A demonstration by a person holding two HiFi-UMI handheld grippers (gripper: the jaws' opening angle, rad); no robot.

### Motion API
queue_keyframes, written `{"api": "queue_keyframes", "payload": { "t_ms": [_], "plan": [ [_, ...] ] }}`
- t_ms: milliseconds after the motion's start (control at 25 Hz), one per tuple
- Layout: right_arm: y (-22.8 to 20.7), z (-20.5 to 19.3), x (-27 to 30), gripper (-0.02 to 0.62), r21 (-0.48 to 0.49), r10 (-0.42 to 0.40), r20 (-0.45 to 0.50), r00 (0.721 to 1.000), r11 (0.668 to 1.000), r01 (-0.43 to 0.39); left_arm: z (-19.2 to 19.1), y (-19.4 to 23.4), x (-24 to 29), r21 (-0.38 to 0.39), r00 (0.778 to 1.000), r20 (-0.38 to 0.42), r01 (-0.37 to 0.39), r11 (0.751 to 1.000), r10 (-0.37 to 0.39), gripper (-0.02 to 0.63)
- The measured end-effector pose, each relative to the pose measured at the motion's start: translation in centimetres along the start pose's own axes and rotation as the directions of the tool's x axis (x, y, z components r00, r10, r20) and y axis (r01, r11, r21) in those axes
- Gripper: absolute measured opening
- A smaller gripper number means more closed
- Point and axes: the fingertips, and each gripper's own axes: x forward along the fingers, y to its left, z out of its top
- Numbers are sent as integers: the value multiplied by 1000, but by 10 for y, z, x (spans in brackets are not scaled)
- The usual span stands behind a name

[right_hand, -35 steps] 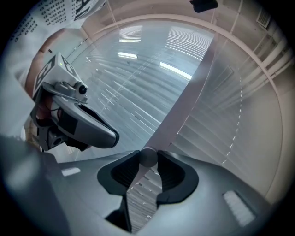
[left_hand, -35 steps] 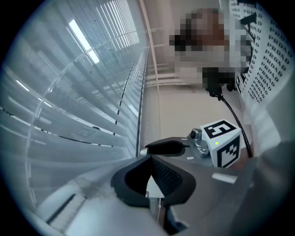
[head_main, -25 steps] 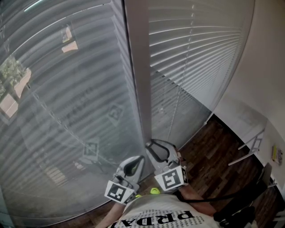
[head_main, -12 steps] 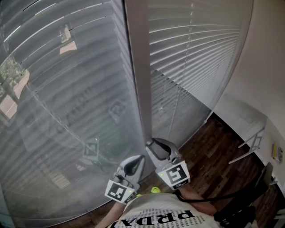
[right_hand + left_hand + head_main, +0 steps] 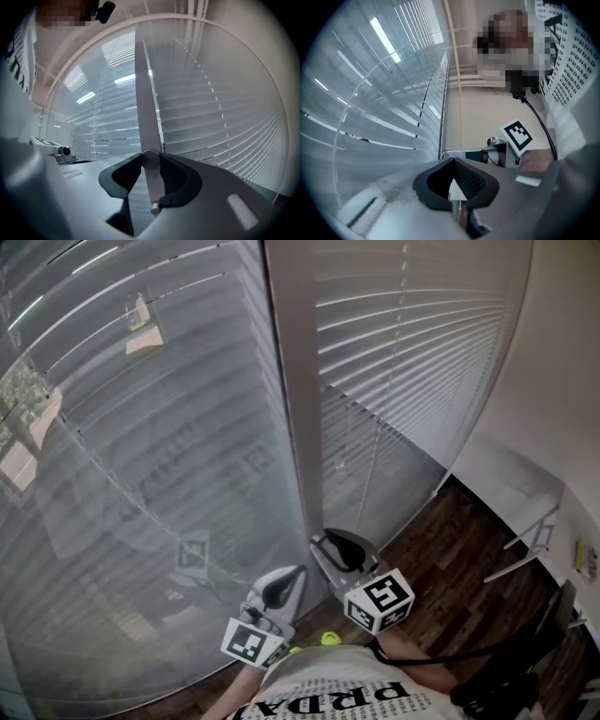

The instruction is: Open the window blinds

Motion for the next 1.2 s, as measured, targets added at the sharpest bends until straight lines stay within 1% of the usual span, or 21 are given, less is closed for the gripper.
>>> {"api": "queue_keyframes", "payload": {
  "t_ms": [120, 240, 280, 480, 640, 760, 840, 920, 1000, 1040, 1120, 1200],
  "plan": [
    [-1, 0, 0, 130, 52, 8, 4, 1000, 999, -8, 3, 1, 0, -24, 1000, 13, -10, 1000, 11, -5],
    [-1, -1, 0, 130, 139, 21, 11, 1000, 990, -22, 3, 0, -1, -24, 1000, 16, -13, 1000, 13, -5],
    [-1, 0, 0, 130, 150, 22, 13, 1000, 988, -24, 5, 0, -1, -28, 1000, 22, -16, 999, 16, -5],
    [-2, 0, 0, 130, 147, 19, 13, 1000, 989, -21, 8, 1, 1, -27, 999, 32, -17, 999, 18, -6],
    [-1, 0, 0, 130, 134, 13, 12, 1000, 991, -14, 3, 2, -1, -3, 1000, 4, -13, 1000, 13, -5],
    [-2, 0, 0, 130, 119, 10, 7, 1000, 993, -11, 4, 2, 0, -3, 1000, 4, -13, 1000, 13, -6],
    [-1, -1, 0, 132, 75, 9, -8, 1000, 997, -8, 3, 1, 0, 12, 1000, -2, -8, 1000, 8, -5],
    [-1, -1, 0, 133, 0, 8, -35, 999, 1000, -8, 2, 1, 0, 25, 1000, -4, -3, 1000, 3, -5],
    [2, 0, 1, 133, -100, 10, -62, 998, 995, -17, 8, 0, 3, -6, 1000, 19, -11, 1000, 11, -5],
    [4, 2, 0, 135, -161, 10, -72, 997, 987, -21, 11, 0, 4, -18, 999, 28, -15, 1000, 16, -5],
    [9, 8, -1, 135, -296, 6, -92, 996, 955, -33, 10, 0, 4, -5, 1000, 22, -12, 1000, 12, -5],
    [13, 12, -3, 154, -437, 3, -129, 992, 897, -60, 5, -1, 5, 21, 1000, 4, -5, 1000, 5, -5]
  ]
}}
